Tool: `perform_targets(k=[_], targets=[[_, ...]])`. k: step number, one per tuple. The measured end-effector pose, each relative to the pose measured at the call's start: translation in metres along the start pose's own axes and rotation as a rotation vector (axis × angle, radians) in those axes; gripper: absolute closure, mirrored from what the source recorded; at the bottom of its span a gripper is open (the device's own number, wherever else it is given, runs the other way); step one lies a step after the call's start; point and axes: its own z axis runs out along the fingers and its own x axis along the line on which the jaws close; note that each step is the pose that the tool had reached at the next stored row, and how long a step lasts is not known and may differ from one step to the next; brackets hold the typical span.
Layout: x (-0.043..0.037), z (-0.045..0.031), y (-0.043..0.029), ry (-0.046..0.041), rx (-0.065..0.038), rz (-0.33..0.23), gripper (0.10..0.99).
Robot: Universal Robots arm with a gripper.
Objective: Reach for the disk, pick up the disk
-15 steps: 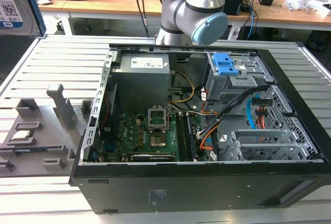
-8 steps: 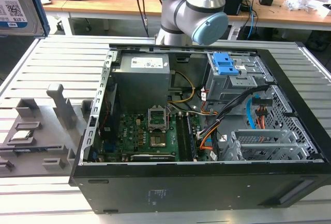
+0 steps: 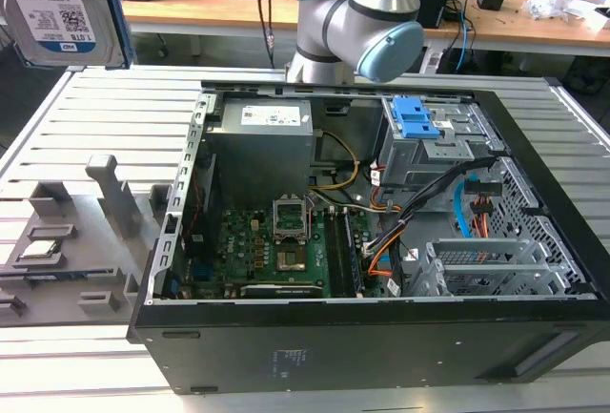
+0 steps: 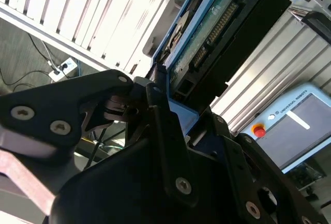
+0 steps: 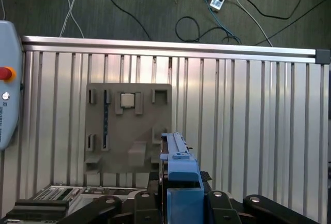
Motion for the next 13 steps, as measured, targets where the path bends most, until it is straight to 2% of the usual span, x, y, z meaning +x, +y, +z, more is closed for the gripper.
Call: perform_targets(k=[3, 5, 7, 9, 12, 13], targets=[[0.0003, -0.0005, -0.0119, 0.0002, 0.000, 0.000, 0.718], [0.0008, -0.0010, -0.0249, 0.0002, -0.001, 0.000, 0.718], [0.0010, -0.0015, -0.0333, 0.0004, -0.001, 0.000, 0.718], [0.0015, -0.0020, -0.0476, 0.0004, -0.002, 0.000, 0.718], [0.0019, -0.0028, -0.0655, 0.0007, -0.003, 0.000, 0.718], [0.0022, -0.0033, -0.0760, 0.0008, -0.003, 0.000, 0.718]])
